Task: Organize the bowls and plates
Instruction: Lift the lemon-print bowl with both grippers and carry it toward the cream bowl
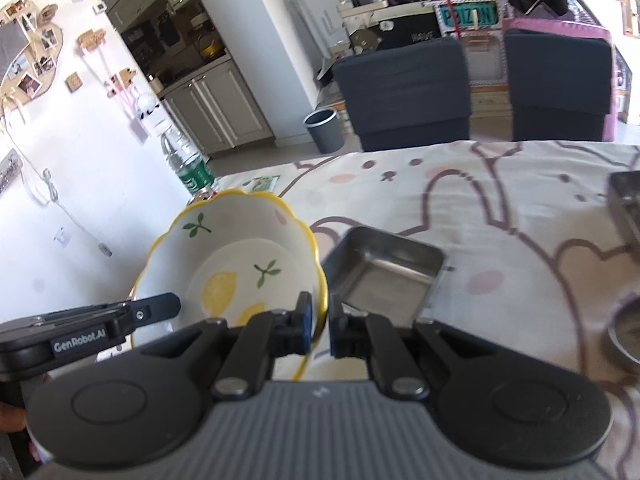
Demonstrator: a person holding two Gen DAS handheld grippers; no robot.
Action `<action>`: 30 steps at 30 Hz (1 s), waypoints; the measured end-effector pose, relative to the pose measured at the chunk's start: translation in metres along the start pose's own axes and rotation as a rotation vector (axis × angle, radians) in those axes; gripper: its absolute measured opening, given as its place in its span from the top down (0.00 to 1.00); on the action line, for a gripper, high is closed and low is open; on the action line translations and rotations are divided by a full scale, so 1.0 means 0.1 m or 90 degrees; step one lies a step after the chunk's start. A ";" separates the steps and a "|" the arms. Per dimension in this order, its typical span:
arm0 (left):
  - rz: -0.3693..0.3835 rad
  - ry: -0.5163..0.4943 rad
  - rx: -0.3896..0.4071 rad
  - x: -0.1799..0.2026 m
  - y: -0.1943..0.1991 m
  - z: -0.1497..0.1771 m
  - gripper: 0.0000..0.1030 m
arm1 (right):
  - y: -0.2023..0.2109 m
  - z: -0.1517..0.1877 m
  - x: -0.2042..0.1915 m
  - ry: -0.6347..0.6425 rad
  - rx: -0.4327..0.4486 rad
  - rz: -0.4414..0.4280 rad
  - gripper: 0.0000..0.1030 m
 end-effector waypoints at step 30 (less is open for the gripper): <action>0.046 -0.025 -0.099 0.48 -0.38 0.54 0.93 | 0.31 0.60 0.66 -0.085 -0.044 0.045 0.91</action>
Point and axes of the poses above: each gripper's, at about its wrist camera, not at the fingertips, and y roughly against the way its jaws point, x to its right, z to its underside, the point moved 4 cm from there along -y, roughly the way its jaws point, and after that the axes turned 5 degrees about -x, right-handed, at the moved point
